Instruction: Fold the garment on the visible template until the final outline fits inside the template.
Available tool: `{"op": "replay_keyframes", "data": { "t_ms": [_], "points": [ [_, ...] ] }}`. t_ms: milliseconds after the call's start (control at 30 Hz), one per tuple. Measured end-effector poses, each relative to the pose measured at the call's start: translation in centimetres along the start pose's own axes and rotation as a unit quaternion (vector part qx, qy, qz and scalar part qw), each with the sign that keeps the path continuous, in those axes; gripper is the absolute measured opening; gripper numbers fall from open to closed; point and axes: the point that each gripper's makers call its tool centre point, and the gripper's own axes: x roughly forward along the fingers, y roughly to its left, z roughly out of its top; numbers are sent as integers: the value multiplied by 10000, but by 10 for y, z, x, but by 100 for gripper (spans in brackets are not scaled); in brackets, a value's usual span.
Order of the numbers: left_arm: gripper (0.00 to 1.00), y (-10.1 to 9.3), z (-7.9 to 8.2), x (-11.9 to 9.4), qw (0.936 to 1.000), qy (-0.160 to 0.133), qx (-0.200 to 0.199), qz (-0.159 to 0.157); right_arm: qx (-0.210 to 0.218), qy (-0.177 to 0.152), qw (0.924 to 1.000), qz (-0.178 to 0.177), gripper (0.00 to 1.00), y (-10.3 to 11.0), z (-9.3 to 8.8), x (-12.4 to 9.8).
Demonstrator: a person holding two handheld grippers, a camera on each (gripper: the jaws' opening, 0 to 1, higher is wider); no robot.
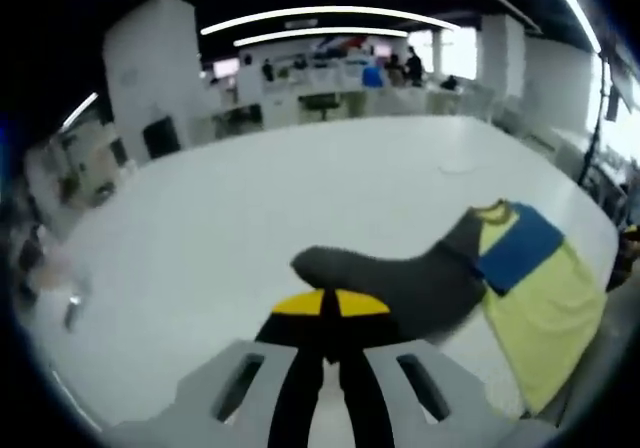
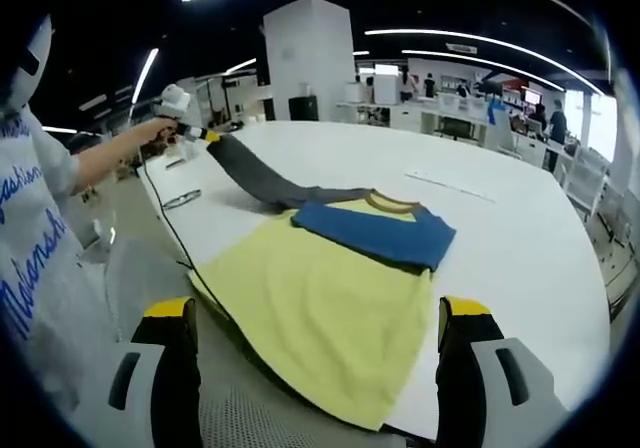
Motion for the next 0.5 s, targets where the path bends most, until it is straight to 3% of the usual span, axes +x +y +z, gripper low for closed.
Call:
{"op": "replay_keyframes", "data": {
  "t_ms": [167,500],
  "points": [
    [0,-6,11,-2,9999,-118,-11,-50,1,-7,10000,14,100,0,-1,-1],
    [0,-44,48,7,9985,-323,271,-343,105,-42,9999,-31,100,-3,-7,-5]
  ]
}}
